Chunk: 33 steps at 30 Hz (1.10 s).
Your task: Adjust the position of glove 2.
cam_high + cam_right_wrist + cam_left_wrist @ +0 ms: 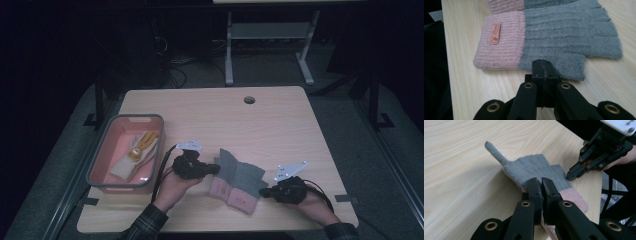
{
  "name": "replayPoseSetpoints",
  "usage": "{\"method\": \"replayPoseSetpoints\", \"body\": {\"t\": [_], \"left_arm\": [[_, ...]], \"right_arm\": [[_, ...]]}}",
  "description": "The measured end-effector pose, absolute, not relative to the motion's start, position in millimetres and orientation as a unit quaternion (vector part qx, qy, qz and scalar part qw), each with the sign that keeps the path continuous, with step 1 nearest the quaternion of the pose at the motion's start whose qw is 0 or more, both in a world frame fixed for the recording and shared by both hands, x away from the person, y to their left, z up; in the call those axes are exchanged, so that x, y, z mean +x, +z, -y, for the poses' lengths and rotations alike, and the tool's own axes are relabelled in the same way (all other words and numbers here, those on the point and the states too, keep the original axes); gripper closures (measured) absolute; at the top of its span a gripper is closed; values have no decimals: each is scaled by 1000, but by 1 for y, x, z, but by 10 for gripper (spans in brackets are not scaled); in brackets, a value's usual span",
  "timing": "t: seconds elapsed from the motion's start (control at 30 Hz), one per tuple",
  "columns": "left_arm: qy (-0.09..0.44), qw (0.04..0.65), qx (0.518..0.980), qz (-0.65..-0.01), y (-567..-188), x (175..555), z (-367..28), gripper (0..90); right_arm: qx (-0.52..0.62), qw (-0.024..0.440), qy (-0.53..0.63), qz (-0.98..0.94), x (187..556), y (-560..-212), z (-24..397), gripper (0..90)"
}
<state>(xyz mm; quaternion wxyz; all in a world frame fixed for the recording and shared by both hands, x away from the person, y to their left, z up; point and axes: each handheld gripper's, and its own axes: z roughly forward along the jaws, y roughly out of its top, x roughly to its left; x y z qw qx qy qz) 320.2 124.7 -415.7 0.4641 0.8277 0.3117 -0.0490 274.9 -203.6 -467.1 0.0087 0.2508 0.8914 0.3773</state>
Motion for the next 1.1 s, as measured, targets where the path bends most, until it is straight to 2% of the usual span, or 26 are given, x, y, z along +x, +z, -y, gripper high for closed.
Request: {"method": "replayPoseSetpoints", "body": {"t": [0.47,0.9,1.1], "left_arm": [[-67,472,832,-284,-410,313,-110,867],[-82,447,847,-275,-423,308,-89,868],[-91,442,847,-280,-430,305,-80,867]], "right_arm": [[229,8,375,-898,277,-469,174,900],[217,11,374,-902,279,-468,144,900],[218,10,375,-901,280,-469,144,900]]}}
